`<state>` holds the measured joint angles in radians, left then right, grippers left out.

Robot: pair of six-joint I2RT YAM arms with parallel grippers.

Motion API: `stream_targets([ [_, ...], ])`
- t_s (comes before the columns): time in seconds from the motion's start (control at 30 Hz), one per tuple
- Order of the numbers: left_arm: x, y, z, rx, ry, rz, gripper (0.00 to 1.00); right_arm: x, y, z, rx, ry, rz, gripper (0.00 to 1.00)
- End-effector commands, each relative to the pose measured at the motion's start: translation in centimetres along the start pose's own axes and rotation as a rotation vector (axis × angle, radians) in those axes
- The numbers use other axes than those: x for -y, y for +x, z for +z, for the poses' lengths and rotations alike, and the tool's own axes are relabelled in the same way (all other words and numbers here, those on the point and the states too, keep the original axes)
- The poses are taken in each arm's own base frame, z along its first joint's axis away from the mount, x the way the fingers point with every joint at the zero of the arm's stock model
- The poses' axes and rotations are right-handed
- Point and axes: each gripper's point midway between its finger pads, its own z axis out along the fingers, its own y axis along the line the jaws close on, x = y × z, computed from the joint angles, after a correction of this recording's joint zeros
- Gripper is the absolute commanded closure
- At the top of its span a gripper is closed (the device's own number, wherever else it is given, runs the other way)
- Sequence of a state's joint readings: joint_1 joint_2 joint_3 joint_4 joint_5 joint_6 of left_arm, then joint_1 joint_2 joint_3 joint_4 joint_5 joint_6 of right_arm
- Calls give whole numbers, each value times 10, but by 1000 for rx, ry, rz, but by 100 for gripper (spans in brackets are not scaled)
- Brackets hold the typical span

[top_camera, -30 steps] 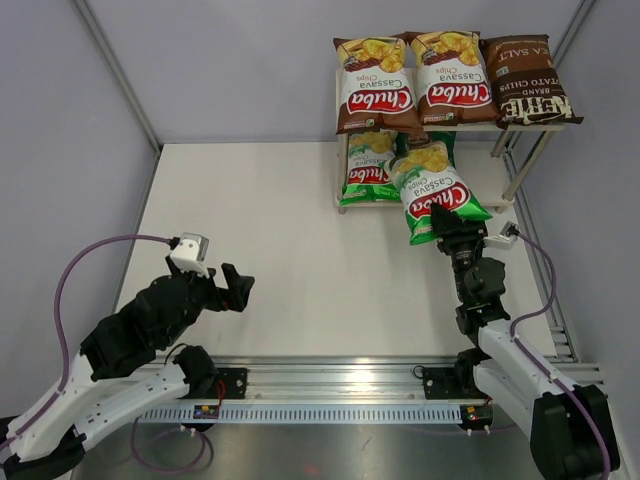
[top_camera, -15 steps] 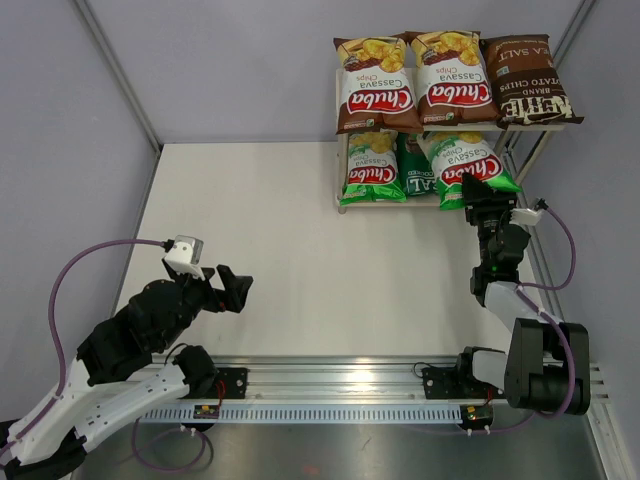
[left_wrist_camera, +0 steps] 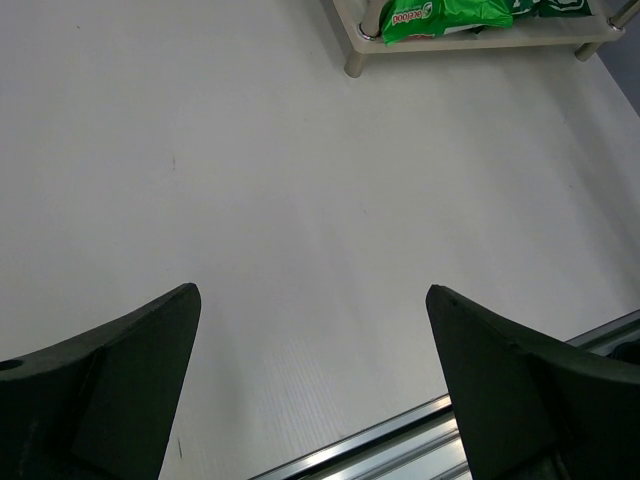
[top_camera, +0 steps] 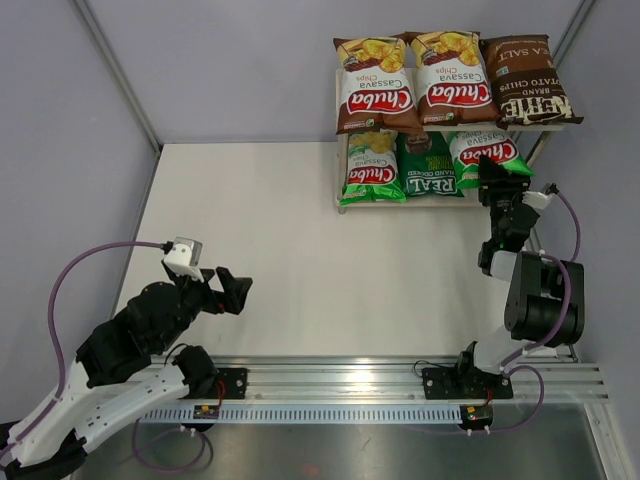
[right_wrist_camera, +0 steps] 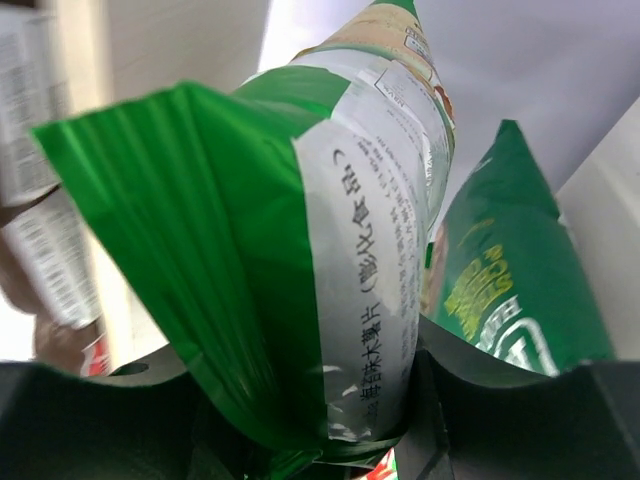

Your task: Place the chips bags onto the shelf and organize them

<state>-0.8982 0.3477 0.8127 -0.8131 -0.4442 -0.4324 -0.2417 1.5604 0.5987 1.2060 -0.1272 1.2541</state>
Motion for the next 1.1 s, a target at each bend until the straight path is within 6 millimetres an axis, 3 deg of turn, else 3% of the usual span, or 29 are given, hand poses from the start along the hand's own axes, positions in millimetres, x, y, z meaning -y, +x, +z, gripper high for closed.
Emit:
stream_targets([
  [0.0, 8, -10, -1, 41, 45, 1, 1, -41, -14, 16, 20, -186, -19, 64],
  [0.2, 7, -11, -3, 51, 51, -4, 1, -11, -24, 25, 68, -181, -17, 64],
  [0.43, 9, -11, -4, 53, 59, -4, 1, 33, -21, 30, 79, -118, -53, 64],
  [0.57, 9, -11, -4, 54, 61, -4, 1, 39, -19, 32, 69, -111, -65, 64],
  [0.87, 9, -11, -4, 54, 62, -4, 1, 23, -30, 45, 101, -162, -100, 64],
  [1.07, 9, -11, -5, 58, 67, -5, 1, 57, -18, 44, 62, -100, -114, 64],
])
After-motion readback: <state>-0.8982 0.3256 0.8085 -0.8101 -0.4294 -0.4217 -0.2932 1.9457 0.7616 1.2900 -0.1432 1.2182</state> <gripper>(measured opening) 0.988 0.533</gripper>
